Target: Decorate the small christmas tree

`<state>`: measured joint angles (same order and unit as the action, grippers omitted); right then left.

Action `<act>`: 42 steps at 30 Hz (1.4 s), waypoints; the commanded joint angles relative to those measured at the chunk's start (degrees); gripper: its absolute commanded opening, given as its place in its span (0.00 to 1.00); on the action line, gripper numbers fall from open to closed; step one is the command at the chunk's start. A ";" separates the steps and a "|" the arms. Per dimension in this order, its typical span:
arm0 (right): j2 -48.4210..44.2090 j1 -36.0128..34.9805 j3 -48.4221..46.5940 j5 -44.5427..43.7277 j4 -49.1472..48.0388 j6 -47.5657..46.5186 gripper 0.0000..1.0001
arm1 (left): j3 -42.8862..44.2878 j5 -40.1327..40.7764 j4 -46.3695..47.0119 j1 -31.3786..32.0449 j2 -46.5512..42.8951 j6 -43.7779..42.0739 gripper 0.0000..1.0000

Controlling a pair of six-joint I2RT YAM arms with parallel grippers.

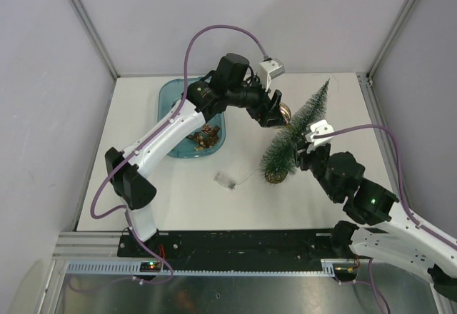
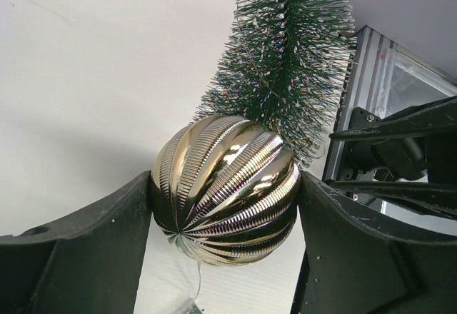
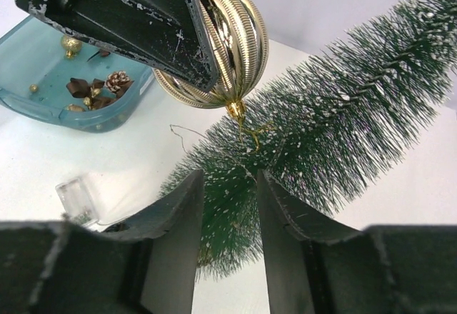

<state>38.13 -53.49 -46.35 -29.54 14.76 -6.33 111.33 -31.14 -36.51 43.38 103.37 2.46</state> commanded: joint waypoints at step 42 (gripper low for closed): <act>-5.96 -11.96 -3.52 -21.13 -6.06 -6.10 0.48 | -12.21 -1.48 2.59 -0.90 -7.65 1.52 0.99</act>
<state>31.97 -65.19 -48.14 -49.30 9.98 -12.69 101.16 -30.65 -34.76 42.94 98.43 3.22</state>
